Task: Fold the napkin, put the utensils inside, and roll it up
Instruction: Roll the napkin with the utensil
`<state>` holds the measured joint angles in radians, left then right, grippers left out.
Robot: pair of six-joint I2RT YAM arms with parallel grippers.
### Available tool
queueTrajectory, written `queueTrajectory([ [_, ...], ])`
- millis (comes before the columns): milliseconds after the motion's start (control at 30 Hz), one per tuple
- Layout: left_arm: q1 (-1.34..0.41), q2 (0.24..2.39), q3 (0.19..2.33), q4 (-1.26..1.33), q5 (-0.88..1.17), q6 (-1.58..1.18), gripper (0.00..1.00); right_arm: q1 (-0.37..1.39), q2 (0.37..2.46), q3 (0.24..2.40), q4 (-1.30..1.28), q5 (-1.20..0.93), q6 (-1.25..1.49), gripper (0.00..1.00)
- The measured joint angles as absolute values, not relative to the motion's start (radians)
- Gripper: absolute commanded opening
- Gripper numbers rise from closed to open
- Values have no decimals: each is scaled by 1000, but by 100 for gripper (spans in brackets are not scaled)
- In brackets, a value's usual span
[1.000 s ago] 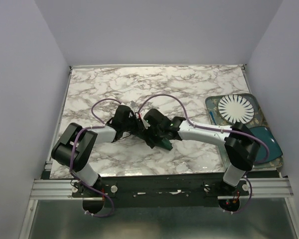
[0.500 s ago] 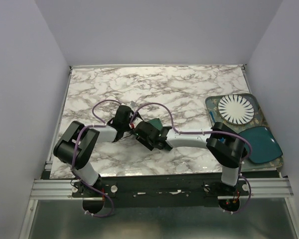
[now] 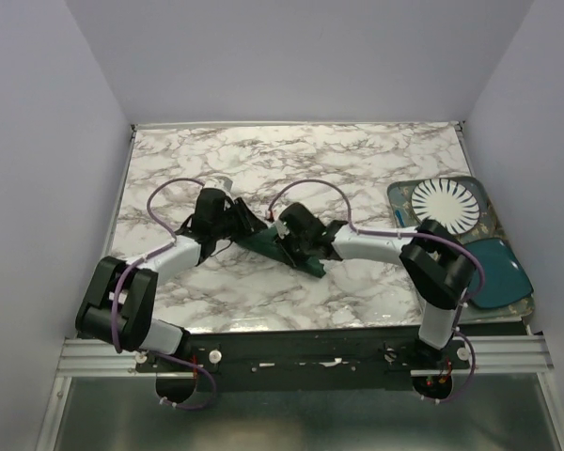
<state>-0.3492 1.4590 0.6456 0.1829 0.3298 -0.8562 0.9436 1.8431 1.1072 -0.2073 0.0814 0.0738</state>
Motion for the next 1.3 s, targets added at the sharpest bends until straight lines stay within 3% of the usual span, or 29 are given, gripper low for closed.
queueTrajectory([
  [67, -348, 1396, 661, 147, 317, -839, 44, 859, 1842, 1107, -191, -85, 83, 43],
  [333, -410, 1372, 713, 119, 300, -816, 41, 612, 1987, 1201, -220, -688, 134, 44],
  [600, -460, 1503, 712, 147, 299, -830, 40, 559, 2077, 1254, -286, -905, 155, 44],
  [733, -459, 1537, 712, 165, 295, -830, 39, 558, 2083, 1256, -306, -920, 164, 55],
  [967, -459, 1602, 709, 211, 295, -831, 38, 563, 2041, 1269, -391, -837, 156, 65],
  [1300, -459, 1636, 692, 281, 296, -836, 37, 709, 1821, 1282, -560, -328, 116, 72],
])
